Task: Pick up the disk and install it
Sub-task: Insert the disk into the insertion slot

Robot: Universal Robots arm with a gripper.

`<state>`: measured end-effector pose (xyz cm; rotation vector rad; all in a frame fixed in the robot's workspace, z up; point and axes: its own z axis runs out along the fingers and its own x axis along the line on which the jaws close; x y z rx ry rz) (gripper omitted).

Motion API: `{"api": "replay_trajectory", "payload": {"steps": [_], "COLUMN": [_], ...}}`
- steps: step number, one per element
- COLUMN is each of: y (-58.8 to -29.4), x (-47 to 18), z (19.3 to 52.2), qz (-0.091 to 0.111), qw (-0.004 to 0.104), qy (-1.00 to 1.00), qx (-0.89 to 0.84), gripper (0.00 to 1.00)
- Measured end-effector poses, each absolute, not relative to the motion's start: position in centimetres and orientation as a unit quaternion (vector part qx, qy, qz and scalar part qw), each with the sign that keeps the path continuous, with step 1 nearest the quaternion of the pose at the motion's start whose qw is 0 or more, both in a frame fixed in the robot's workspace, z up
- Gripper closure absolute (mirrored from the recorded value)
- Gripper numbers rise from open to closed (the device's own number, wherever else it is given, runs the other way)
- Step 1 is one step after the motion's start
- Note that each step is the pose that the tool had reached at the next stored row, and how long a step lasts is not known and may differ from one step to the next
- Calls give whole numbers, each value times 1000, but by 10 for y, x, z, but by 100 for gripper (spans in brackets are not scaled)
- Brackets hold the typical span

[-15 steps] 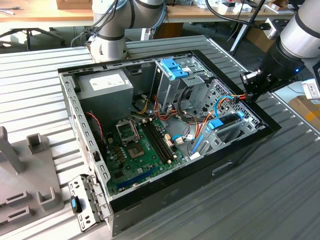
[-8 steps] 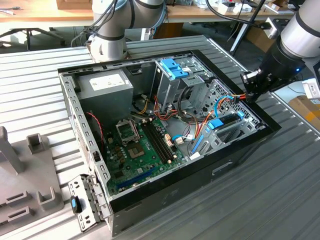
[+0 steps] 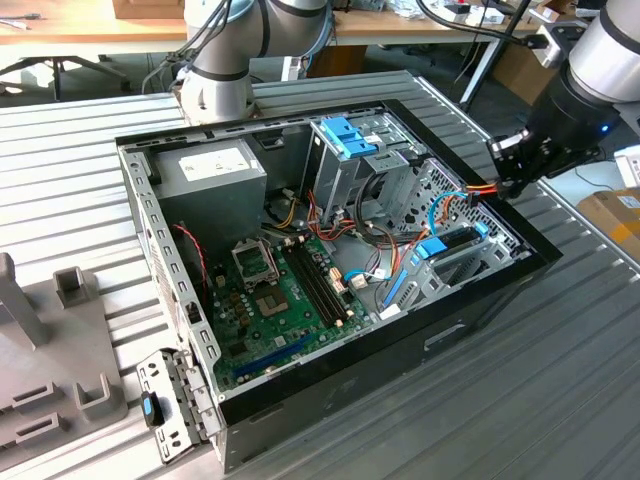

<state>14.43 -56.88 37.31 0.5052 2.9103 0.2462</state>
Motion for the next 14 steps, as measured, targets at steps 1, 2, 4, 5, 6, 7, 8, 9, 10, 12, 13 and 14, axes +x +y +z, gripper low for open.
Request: {"api": "replay_trajectory", "payload": {"steps": [1, 2, 4, 5, 6, 7, 8, 9, 10, 12, 13, 14], "y": [-569, -569, -568, -568, -568, -568, -568, -568, -568, -568, -568, -568], "x": [144, 144, 144, 144, 143, 143, 143, 143, 143, 143, 143, 143], "z": [374, 375, 376, 376, 376, 376, 376, 376, 376, 376, 376, 376], "qz": [81, 79, 75, 73, 73, 73, 72, 72, 71, 70, 69, 68], "qw": [89, 90, 91, 91, 92, 92, 93, 93, 94, 94, 95, 96], "qy": [978, 978, 978, 978, 978, 977, 977, 976, 974, 972, 971, 969], "qx": [170, 170, 172, 172, 174, 176, 179, 185, 194, 204, 208, 219], "gripper": [84, 84, 84, 84, 84, 84, 84, 84, 84, 84, 84, 84]}}
